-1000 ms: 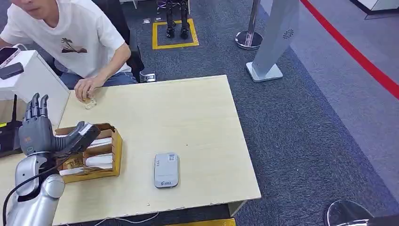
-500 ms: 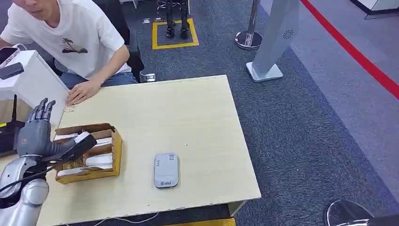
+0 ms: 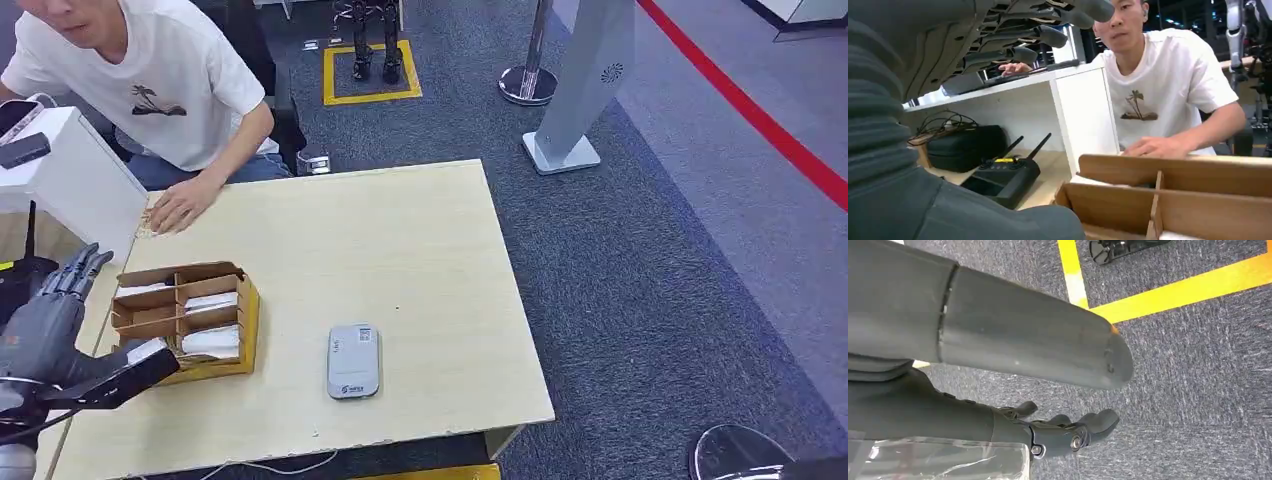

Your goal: Pass the card to the sensor for recognition and then transmit it.

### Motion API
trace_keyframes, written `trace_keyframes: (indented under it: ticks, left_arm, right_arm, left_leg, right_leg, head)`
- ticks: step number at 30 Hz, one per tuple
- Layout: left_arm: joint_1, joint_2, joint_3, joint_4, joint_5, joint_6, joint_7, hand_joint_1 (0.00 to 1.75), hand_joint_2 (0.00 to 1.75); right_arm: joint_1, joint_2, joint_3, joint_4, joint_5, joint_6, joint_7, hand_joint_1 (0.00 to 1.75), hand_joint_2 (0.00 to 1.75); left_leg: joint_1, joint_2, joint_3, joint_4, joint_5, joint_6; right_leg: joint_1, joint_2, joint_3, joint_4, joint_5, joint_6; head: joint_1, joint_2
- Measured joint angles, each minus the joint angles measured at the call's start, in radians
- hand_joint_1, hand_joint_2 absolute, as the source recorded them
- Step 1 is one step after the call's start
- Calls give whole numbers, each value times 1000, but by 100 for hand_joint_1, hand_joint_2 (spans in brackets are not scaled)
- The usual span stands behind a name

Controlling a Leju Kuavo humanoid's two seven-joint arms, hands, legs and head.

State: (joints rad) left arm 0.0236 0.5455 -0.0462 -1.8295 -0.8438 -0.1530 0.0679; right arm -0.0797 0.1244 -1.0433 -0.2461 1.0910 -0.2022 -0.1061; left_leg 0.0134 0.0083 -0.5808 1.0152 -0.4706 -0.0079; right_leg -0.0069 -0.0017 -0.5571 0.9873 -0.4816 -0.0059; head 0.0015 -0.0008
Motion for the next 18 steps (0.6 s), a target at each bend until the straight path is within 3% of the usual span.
trace_keyframes:
  ticks: [11, 18]
  left_arm:
    - [185, 9, 29, -106, -45, 16, 6, 0, 175]
    - [235, 8, 32, -112, -72, 24, 22, 0, 175]
  right_arm:
    - [-1, 0, -21, 0, -5, -3, 4, 0, 0]
    - [-1, 0, -22, 0, 2, -2, 7, 0, 0]
  left_leg:
    - [0, 0, 0, 0, 0, 0]
    - [0, 0, 0, 0, 0, 0]
  right_leg:
    - [0, 0, 0, 0, 0, 0]
    - [0, -1, 0, 0, 0, 0]
  head:
    - [0, 0]
    - [0, 0]
